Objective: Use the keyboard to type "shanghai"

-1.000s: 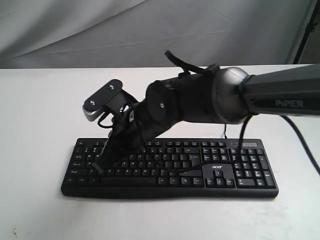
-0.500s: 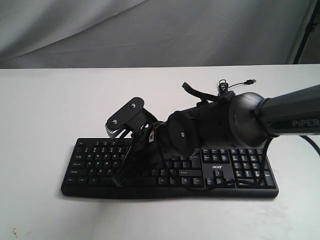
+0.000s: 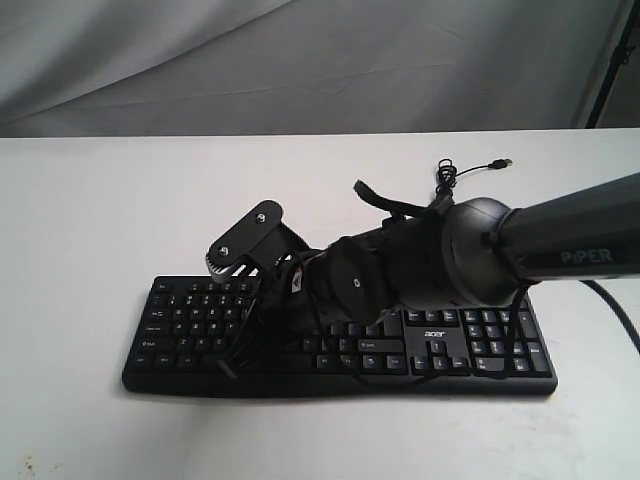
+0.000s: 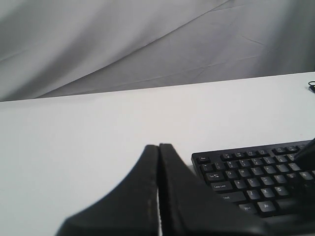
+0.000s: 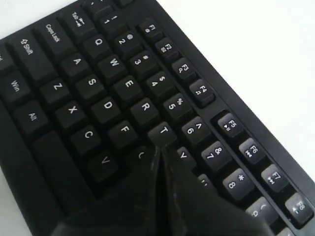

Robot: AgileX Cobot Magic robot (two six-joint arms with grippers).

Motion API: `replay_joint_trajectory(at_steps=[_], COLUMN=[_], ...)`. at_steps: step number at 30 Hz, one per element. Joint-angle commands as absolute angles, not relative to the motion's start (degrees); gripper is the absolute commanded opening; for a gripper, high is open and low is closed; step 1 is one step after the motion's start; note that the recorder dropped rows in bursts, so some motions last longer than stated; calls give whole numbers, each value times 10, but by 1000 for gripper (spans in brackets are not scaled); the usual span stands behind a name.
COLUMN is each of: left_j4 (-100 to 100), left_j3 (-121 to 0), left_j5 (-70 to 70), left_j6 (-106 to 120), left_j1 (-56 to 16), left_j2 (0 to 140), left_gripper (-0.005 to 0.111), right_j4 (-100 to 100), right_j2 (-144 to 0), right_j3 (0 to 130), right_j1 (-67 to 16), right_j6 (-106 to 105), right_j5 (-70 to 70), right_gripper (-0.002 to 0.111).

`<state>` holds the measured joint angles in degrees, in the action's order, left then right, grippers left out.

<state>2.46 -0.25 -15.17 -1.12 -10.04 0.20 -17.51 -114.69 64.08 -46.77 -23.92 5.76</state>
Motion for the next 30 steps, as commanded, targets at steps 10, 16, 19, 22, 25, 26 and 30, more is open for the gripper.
replay_joint_trajectory(at_steps=[10, 16, 19, 22, 25, 26, 30], left_j4=[27, 27, 27, 27, 27, 27, 27], left_j3=[0, 0, 0, 0, 0, 0, 0], left_j5=[-148, -148, -148, -148, -148, -148, -148], left_j6=[-13, -13, -13, -13, -13, -13, -13], left_j1=[-102, -102, -102, -102, -102, -102, -102], left_j2=[0, 0, 0, 0, 0, 0, 0], left_gripper=[0, 0, 0, 0, 0, 0, 0], right_j4=[-175, -175, -175, -175, -172, -171, -171], right_j2=[-1164, -1165, -1165, -1165, -1165, -1165, -1165], right_j3=[638, 638, 638, 638, 638, 638, 638], right_j1=[-468, -468, -468, -468, -468, -468, -468], right_j6=[-240, -240, -240, -240, -240, -240, -240], right_j5=[50, 49, 49, 50, 50, 50, 55], right_gripper=[0, 0, 0, 0, 0, 0, 0])
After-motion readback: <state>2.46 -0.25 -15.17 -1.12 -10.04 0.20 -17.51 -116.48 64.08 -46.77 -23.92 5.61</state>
